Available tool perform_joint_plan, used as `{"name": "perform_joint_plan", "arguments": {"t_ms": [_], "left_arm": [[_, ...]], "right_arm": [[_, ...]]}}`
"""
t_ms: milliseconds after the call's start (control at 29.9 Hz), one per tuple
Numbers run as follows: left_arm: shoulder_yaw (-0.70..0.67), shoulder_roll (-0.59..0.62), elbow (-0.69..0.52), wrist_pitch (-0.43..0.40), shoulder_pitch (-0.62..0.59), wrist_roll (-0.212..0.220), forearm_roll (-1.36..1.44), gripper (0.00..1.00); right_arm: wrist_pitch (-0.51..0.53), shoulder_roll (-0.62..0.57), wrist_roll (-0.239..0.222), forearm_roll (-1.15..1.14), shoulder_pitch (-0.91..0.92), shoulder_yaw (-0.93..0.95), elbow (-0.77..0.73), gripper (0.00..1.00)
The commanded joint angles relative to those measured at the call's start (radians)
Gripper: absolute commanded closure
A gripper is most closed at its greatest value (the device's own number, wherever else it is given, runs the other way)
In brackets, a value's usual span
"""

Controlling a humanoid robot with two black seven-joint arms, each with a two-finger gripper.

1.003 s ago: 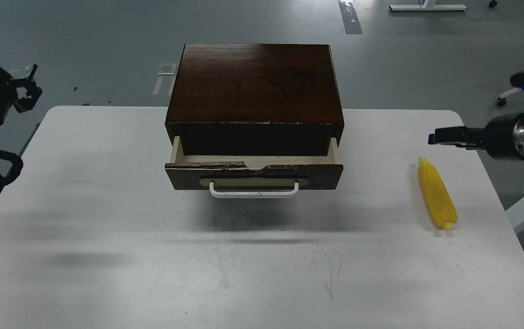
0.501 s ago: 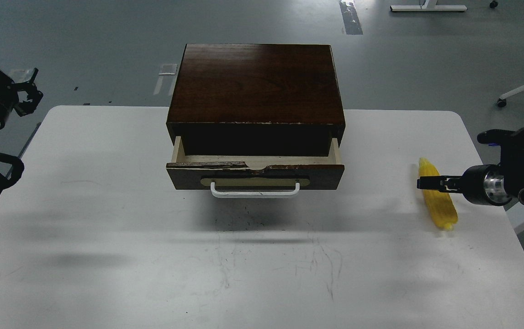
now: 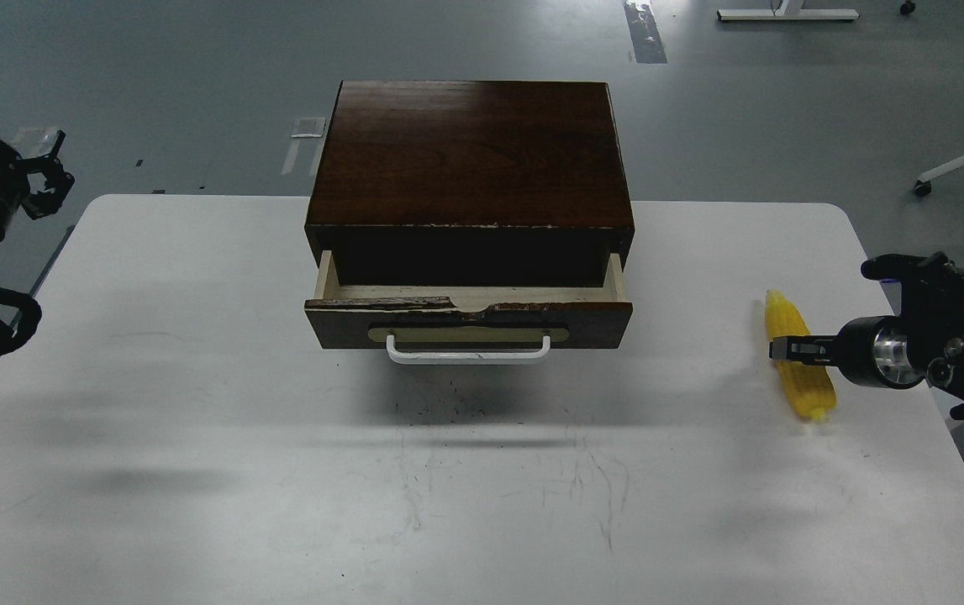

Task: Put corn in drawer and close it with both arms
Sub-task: 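Grasp the yellow corn cob with the right hand, then lift the corn cob and carry it over the open drawer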

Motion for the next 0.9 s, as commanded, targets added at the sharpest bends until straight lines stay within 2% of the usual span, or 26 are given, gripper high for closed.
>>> {"name": "perform_joint_plan", "arguments": {"t_ms": [0,134,267,535,635,869], "left_arm": [[0.0,0.003,0.001,0.0,0.0,0.0,0.0,0.02],[0.0,0.014,0.001,0.0,0.0,0.008,0.002,0.02],[0.0,0.015,0.001,0.0,0.0,0.009,0.002,0.02],[0.0,0.014,0.001,0.0,0.0,0.012,0.003,0.02],[0.003,0.009,0.001,0.0,-0.001,0.011,0.003,0.02],[0.002,0.024,0.0,0.0,-0.01,0.011,0.003,0.02]], "right_arm": [[0.0,0.0,0.002,0.006,0.03,0.007,0.008,0.69],[0.0,-0.041,0.006,0.012,0.129,0.018,0.037,0.72],[0.002,-0.11,0.008,0.012,0.302,0.026,0.135,0.73],[0.009,-0.099,0.008,0.002,0.619,0.023,0.238,0.73],[0.009,-0.028,0.009,-0.036,0.66,0.021,0.319,0.75],[-0.003,0.163,0.013,-0.239,0.674,0.024,0.397,0.79]]}}
